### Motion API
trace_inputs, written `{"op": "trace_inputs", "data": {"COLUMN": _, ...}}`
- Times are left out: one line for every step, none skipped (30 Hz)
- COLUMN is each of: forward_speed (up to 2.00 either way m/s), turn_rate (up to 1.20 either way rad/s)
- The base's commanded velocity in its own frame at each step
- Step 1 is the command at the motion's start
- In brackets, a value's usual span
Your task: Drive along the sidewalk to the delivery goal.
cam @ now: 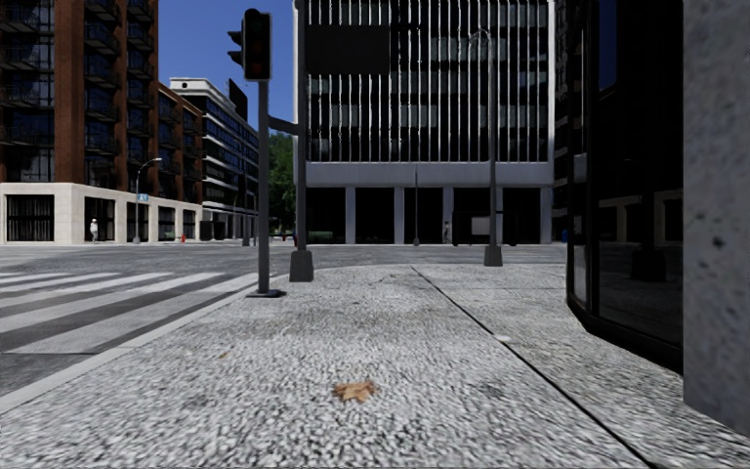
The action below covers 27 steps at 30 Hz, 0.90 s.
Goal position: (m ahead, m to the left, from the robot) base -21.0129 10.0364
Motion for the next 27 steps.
{"op": "trace_inputs", "data": {"forward_speed": 2.00, "turn_rate": 0.00}}
{"op": "trace_inputs", "data": {"forward_speed": 2.00, "turn_rate": 0.00}}
{"op": "trace_inputs", "data": {"forward_speed": 2.00, "turn_rate": 0.00}}
{"op": "trace_inputs", "data": {"forward_speed": 2.00, "turn_rate": 0.00}}
{"op": "trace_inputs", "data": {"forward_speed": 2.00, "turn_rate": 0.00}}
{"op": "trace_inputs", "data": {"forward_speed": 2.00, "turn_rate": 0.00}}
{"op": "trace_inputs", "data": {"forward_speed": 2.00, "turn_rate": 0.00}}
{"op": "trace_inputs", "data": {"forward_speed": 2.00, "turn_rate": 0.00}}
{"op": "trace_inputs", "data": {"forward_speed": 2.00, "turn_rate": 0.00}}
{"op": "trace_inputs", "data": {"forward_speed": 2.00, "turn_rate": 0.02}}
{"op": "trace_inputs", "data": {"forward_speed": 2.00, "turn_rate": 0.20}}
{"op": "trace_inputs", "data": {"forward_speed": 2.00, "turn_rate": 0.36}}
{"op": "trace_inputs", "data": {"forward_speed": 2.00, "turn_rate": 0.57}}
{"op": "trace_inputs", "data": {"forward_speed": 2.00, "turn_rate": 0.57}}
{"op": "trace_inputs", "data": {"forward_speed": 2.00, "turn_rate": 0.75}}
{"op": "trace_inputs", "data": {"forward_speed": 2.00, "turn_rate": 0.98}}
{"op": "trace_inputs", "data": {"forward_speed": 2.00, "turn_rate": 1.06}}
{"op": "trace_inputs", "data": {"forward_speed": 2.00, "turn_rate": 1.09}}
{"op": "trace_inputs", "data": {"forward_speed": 2.00, "turn_rate": 1.10}}
{"op": "trace_inputs", "data": {"forward_speed": 2.00, "turn_rate": 1.10}}
{"op": "trace_inputs", "data": {"forward_speed": 2.00, "turn_rate": 1.10}}
{"op": "trace_inputs", "data": {"forward_speed": 2.00, "turn_rate": 1.10}}
{"op": "trace_inputs", "data": {"forward_speed": 2.00, "turn_rate": 1.10}}
{"op": "trace_inputs", "data": {"forward_speed": 2.00, "turn_rate": 1.10}}
{"op": "trace_inputs", "data": {"forward_speed": 2.00, "turn_rate": 1.10}}
{"op": "trace_inputs", "data": {"forward_speed": 2.00, "turn_rate": 1.10}}
{"op": "trace_inputs", "data": {"forward_speed": 2.00, "turn_rate": 1.10}}
